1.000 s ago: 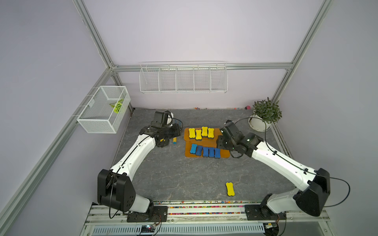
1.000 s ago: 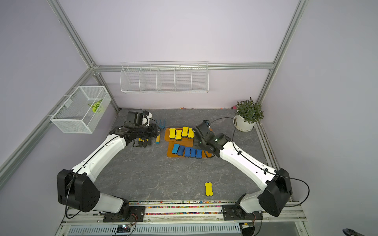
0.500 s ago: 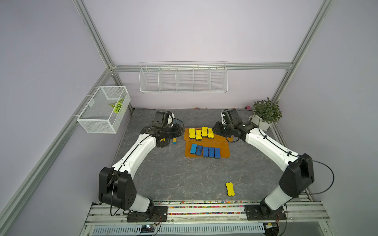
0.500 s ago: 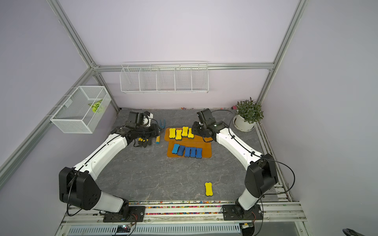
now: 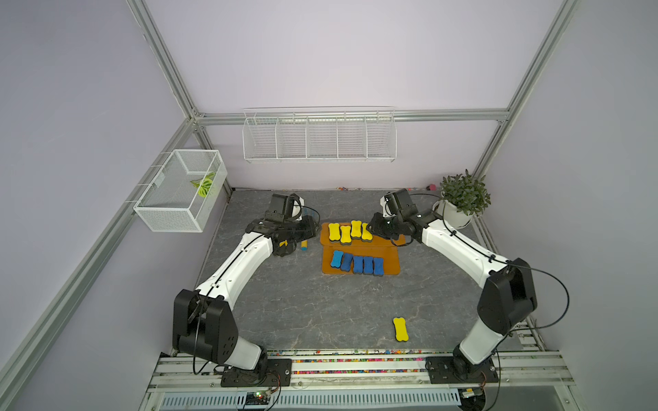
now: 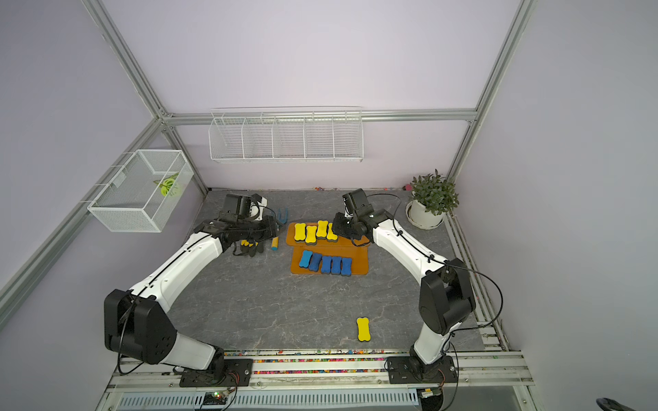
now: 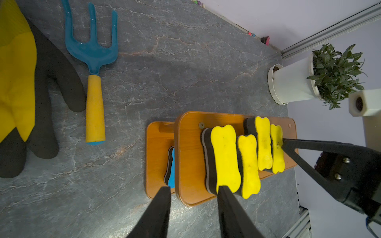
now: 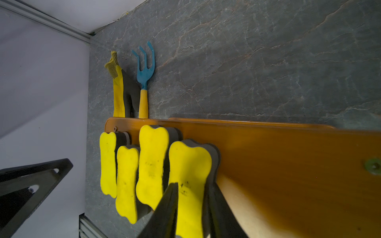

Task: Remove the whiteboard erasers from the shelf
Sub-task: Pick up the whiteboard eraser from the shelf.

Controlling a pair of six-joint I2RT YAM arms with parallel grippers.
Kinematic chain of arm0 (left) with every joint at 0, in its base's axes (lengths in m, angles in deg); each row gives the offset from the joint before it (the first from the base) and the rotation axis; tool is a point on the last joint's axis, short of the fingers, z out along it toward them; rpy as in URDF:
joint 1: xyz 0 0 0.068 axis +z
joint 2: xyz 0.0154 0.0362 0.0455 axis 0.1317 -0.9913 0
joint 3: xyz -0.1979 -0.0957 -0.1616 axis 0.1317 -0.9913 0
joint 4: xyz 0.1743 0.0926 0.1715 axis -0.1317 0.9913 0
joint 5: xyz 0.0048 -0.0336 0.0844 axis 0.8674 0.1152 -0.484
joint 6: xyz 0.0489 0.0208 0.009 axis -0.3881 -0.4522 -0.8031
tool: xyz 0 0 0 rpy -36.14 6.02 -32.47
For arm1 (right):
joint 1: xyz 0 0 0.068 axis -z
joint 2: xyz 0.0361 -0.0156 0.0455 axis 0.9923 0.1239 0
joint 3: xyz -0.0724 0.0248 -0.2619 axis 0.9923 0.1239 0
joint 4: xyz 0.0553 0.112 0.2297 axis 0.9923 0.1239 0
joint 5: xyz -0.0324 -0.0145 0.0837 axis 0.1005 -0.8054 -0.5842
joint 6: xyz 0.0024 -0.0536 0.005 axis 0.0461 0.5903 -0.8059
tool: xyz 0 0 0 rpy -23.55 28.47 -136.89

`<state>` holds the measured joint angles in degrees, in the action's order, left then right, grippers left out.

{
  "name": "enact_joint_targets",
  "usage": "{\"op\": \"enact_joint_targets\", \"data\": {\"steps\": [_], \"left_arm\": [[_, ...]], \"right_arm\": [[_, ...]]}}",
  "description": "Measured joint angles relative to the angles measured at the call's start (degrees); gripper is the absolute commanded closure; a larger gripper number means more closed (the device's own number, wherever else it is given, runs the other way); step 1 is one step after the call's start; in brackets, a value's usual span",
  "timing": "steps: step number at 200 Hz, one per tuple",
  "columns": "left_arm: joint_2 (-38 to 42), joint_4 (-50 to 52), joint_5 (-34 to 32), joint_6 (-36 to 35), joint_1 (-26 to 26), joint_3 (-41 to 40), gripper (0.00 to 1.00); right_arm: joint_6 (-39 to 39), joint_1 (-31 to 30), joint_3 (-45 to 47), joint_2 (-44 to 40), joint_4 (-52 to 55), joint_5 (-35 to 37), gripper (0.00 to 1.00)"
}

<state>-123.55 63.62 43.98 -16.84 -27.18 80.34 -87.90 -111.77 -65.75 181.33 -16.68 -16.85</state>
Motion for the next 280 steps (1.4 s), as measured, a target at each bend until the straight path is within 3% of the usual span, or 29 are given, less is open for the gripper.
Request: {"op": "enact_joint_targets", "data": {"steps": [117,181,280], "left_arm": [[-0.8,0.2,-1.1,-0.2,0.0,0.0,0.57],[-0.8,0.4,-2.2,-0.7,0.0,0.0,0.57],[-0.3,1.7,-3.5,-1.4,0.0,0.0,0.57]], "right_arm": [[0.0,0.4,1.0,0.7,-1.9,-0.6,0.80],[0.1,1.1,1.8,0.7,-4.2,-1.8,1.00],[0.3,1.6,3.7,-0.5,-6.0,-2.1,1.00]]}}
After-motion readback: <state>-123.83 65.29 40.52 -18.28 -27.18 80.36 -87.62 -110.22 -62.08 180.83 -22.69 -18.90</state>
